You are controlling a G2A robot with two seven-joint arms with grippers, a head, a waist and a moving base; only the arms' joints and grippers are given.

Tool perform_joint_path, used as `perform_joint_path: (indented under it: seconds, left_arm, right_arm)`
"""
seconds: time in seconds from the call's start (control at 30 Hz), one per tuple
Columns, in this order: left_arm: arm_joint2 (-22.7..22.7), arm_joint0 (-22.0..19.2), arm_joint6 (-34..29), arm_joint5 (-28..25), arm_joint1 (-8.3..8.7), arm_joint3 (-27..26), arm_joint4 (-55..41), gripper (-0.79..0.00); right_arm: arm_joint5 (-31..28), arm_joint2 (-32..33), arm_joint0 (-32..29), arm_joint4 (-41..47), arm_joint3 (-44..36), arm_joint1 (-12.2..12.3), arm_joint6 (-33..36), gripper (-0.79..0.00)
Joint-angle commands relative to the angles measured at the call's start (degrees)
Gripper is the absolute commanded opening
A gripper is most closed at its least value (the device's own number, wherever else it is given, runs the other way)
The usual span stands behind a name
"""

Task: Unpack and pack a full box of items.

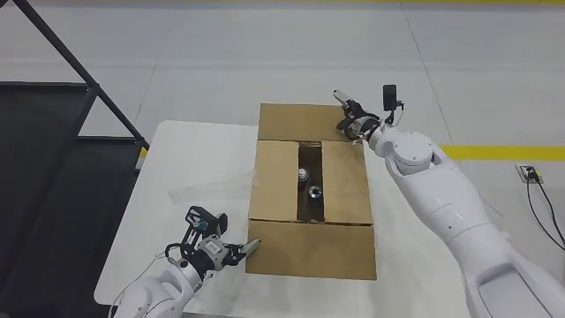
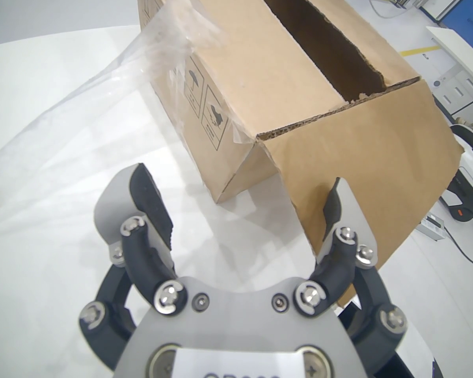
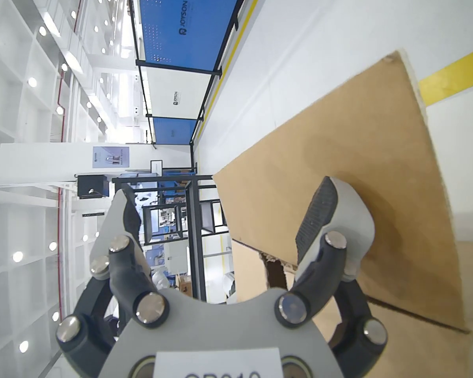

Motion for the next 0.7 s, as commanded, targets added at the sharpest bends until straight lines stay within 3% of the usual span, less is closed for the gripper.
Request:
perform_joint_path:
  seconds: [0.0,0.47,0.67]
  left_arm:
    - [0.00,0.00,0.00,0.00,0.00,0.00,0.00,0.000]
    - [0.98,-0.44,1.31,0.24,0.15,2.32,3.11,0.000]
    - [1.04,0.09,2.65,-1.52,0.29,1.70,2.79,0.000]
  right_arm:
    - [-0.27,-0.29,0.51,-0.28,1.84,-0.73,-0.65,0.000]
    - [0.69,-0.75,3.55,-3.69,11.13,-4.28,-2.68,0.000]
    - [-5.01,2.41,3.87,-0.21,13.48,-4.11,0.45,0.000]
